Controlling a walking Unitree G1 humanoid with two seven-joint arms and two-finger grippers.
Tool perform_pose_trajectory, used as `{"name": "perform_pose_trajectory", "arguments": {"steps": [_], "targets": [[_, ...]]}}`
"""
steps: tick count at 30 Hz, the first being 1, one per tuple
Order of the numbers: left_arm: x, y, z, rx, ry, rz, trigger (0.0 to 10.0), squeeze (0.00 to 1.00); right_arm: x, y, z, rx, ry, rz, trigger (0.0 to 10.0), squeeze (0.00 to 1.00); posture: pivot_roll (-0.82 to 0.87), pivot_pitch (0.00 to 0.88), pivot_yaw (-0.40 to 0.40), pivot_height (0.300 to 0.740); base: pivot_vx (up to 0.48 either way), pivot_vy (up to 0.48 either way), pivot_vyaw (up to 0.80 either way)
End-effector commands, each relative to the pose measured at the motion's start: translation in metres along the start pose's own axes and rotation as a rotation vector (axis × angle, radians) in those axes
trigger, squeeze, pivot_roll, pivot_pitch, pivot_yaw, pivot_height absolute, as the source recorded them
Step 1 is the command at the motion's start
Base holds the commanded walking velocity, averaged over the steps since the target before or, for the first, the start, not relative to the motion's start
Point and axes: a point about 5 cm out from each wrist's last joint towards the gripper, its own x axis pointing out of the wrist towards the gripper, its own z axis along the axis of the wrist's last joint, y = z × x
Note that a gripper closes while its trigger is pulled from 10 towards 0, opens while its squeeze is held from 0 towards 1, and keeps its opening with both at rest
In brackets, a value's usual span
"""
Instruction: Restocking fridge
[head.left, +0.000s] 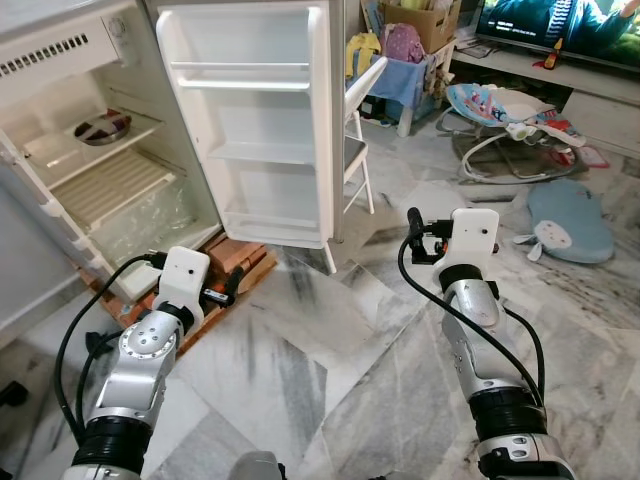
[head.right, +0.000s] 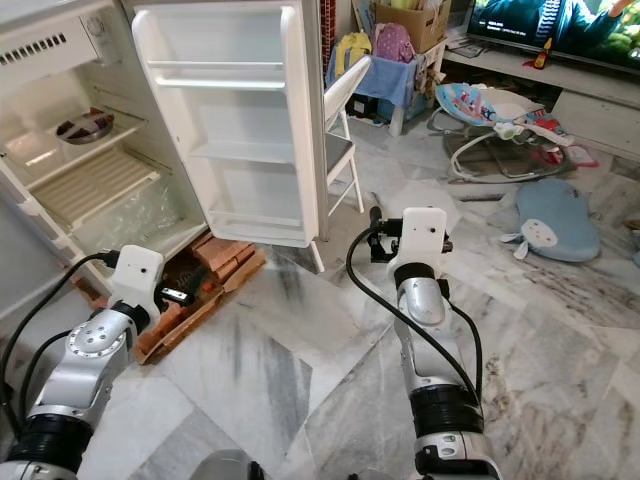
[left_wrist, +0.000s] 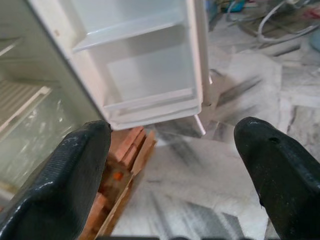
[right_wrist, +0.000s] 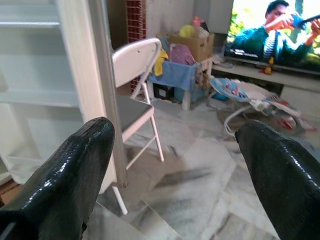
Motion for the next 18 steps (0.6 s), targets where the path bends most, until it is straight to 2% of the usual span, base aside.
{"name": "perform_pose_trajectory", "arguments": {"steps": [1, 2, 3, 4, 6, 8, 13, 18], "targets": [[0.004, 0.013, 0.006, -0.019, -0.016, 0.028, 10.0, 0.0, -0.003, -0.001, 0.003, 0.003, -0.016, 0.005, 10.0, 0.0, 0.07, 0.015, 0.017, 0.74, 0.0, 0.0, 0.0], [0.005, 0.017, 0.006, -0.031, -0.014, 0.039, 10.0, 0.0, -0.003, -0.001, 0.004, 0.001, -0.021, 0.009, 10.0, 0.0, 0.07, 0.016, 0.016, 0.74, 0.0, 0.0, 0.0], [0.005, 0.026, 0.006, -0.079, -0.013, 0.07, 10.0, 0.0, -0.003, -0.001, 0.005, -0.003, -0.03, 0.016, 10.0, 0.0, 0.07, 0.021, 0.012, 0.74, 0.0, 0.0, 0.0], [0.005, 0.026, 0.006, -0.079, -0.013, 0.07, 10.0, 0.0, -0.003, -0.001, 0.005, -0.003, -0.03, 0.016, 10.0, 0.0, 0.07, 0.021, 0.012, 0.74, 0.0, 0.0, 0.0], [0.004, 0.037, 0.006, -0.087, -0.018, 0.105, 10.0, 0.0, -0.004, -0.006, 0.003, -0.011, -0.028, 0.021, 10.0, 0.0, 0.07, 0.023, 0.006, 0.74, 0.0, 0.0, 0.0], [0.003, 0.038, 0.004, -0.089, -0.019, 0.107, 10.0, 0.0, -0.005, -0.007, 0.002, -0.013, -0.024, 0.018, 10.0, 0.0, 0.07, 0.016, 0.005, 0.74, 0.0, 0.0, 0.0], [0.004, 0.033, 0.006, -0.062, -0.036, 0.097, 10.0, 0.0, -0.006, -0.005, 0.004, -0.004, -0.029, 0.012, 10.0, 0.0, 0.07, 0.008, 0.017, 0.74, 0.0, 0.0, 0.0], [0.012, 0.01, 0.015, -0.053, -0.075, 0.073, 10.0, 0.0, -0.01, -0.002, 0.006, 0.007, -0.033, -0.005, 10.0, 0.0, 0.04, 0.027, 0.011, 0.74, 0.0, 0.0, 0.0]]}}
